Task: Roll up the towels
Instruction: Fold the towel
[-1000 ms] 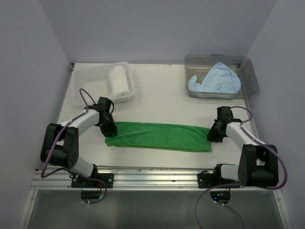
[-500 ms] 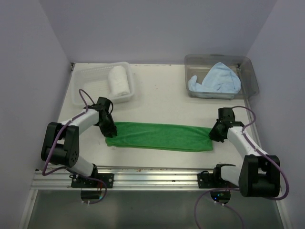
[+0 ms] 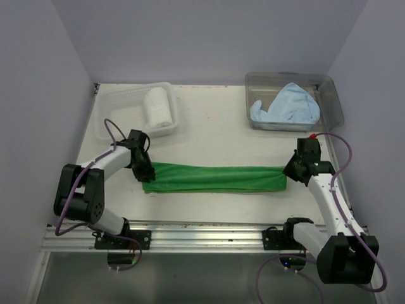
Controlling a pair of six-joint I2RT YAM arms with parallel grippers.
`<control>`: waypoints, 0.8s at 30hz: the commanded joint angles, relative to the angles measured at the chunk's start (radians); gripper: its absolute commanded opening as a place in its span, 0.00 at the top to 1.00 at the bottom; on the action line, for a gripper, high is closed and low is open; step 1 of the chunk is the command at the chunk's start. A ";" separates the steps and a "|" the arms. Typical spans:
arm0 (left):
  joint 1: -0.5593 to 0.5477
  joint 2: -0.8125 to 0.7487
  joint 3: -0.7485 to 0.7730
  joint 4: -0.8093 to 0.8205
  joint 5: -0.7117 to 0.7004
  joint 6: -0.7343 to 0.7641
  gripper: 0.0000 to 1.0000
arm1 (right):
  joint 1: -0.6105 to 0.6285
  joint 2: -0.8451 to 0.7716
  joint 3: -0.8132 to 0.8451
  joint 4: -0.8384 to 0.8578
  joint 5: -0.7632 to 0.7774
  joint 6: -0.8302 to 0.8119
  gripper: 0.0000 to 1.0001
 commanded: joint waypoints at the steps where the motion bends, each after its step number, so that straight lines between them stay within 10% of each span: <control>1: -0.034 0.065 -0.078 0.113 0.004 -0.006 0.68 | -0.005 0.009 0.049 -0.046 0.107 -0.024 1.00; 14: -0.202 0.131 0.025 0.135 -0.004 -0.107 0.66 | -0.005 0.166 0.158 -0.168 0.128 -0.065 1.00; 19: -0.201 0.111 0.065 0.086 -0.051 -0.090 0.64 | -0.006 0.216 0.156 -0.179 0.162 -0.033 0.46; 24: -0.190 0.123 0.062 0.074 -0.102 -0.080 0.64 | -0.006 0.233 0.152 -0.130 0.151 -0.042 0.46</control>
